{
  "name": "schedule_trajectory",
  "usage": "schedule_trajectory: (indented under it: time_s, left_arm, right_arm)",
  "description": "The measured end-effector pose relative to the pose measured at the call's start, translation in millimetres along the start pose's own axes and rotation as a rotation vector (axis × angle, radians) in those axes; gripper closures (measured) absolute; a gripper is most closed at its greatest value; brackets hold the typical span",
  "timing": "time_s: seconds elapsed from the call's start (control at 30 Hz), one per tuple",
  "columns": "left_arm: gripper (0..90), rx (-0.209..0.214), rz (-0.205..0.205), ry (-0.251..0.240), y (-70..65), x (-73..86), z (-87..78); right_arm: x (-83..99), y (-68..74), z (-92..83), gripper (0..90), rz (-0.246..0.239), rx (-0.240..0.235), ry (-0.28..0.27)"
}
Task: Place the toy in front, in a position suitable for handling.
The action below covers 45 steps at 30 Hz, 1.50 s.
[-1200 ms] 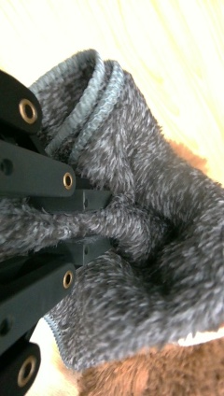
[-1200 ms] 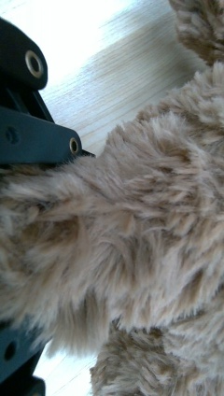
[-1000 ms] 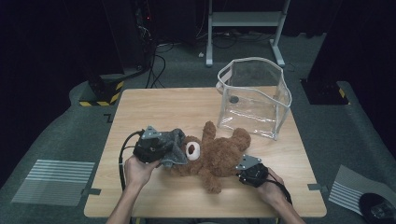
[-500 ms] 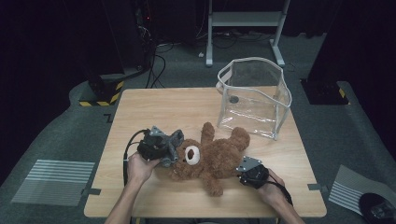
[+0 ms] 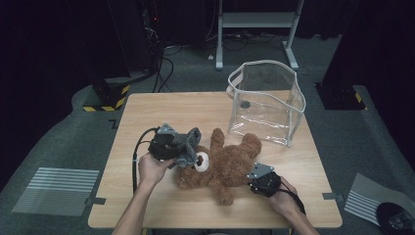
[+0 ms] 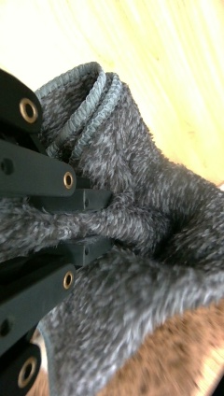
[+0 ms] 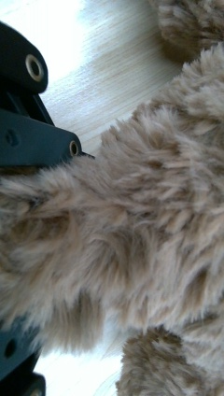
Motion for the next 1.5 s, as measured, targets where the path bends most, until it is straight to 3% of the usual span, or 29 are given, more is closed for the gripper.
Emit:
schedule_trajectory:
  time_s: [0.07,0.2,0.23,0.33,0.53,0.6,0.7,0.77,0.9,1.07,1.17,1.27,1.5]
  left_arm:
    - [80.6,-0.009,-0.009,0.025,4.8,3.3,6.2]
    - [80.6,-0.102,0.005,0.089,19.2,12.6,6.9]
    - [80.6,-0.106,-0.006,0.078,22.2,14.4,4.6]
    - [80.7,-0.047,-0.053,0.004,23.0,14.6,-7.7]
    - [80.6,0.058,0.011,-0.081,-5.8,-3.8,-28.1]
    - [80.5,0.081,0.039,-0.074,-15.8,-11.6,-26.8]
    - [80.5,0.058,0.074,-0.018,-22.3,-15.7,-14.2]
    - [80.5,0.057,0.045,-0.007,-16.3,-15.3,-9.6]
    - [80.6,-0.003,0.027,0.057,-2.6,-6.2,-3.2]
    - [80.5,-0.040,-0.011,0.074,13.9,1.5,-2.3]
    - [80.4,0.004,-0.039,0.028,16.4,-1.1,-4.6]
    - [80.2,0.045,-0.027,-0.007,11.9,-9.3,-4.6]
    - [80.1,0.089,0.022,0.012,-2.7,-31.2,11.3]
  right_arm:
    - [-1.7,-0.3,0.4,64.8,0.001,0.000,-0.005]
    - [-3.0,-0.7,1.2,64.8,-0.004,0.003,-0.008]
    - [-2.8,-0.6,1.2,64.8,-0.005,0.005,-0.007]
    - [-2.9,-0.5,1.0,64.8,-0.006,0.006,-0.001]
    - [-7.4,0.3,3.5,64.8,-0.011,0.003,-0.003]
    - [-10.7,2.2,5.1,64.7,-0.013,-0.001,0.001]
    - [-15.1,5.0,7.1,64.7,-0.025,-0.002,-0.001]
    - [-15.7,5.4,7.4,64.7,-0.024,0.000,0.000]
    - [-15.5,4.9,7.1,64.6,-0.025,-0.005,-0.001]
    - [-15.6,5.0,7.5,64.6,-0.027,-0.003,-0.003]
    - [-15.4,5.0,7.6,64.6,-0.024,-0.002,0.000]
    - [-15.2,4.6,7.7,64.7,-0.028,-0.002,0.004]
    - [-15.4,5.2,7.7,64.7,-0.027,0.004,0.005]
Point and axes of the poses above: each handheld gripper's, and its own axes: z roughly forward along the jaws, x roughly out of its underside, y roughly to its left, the point moved 5 cm from there along z, roughly forward along the jaws, and after that the axes turned 2 degrees about -z, right-handed, at the moved point
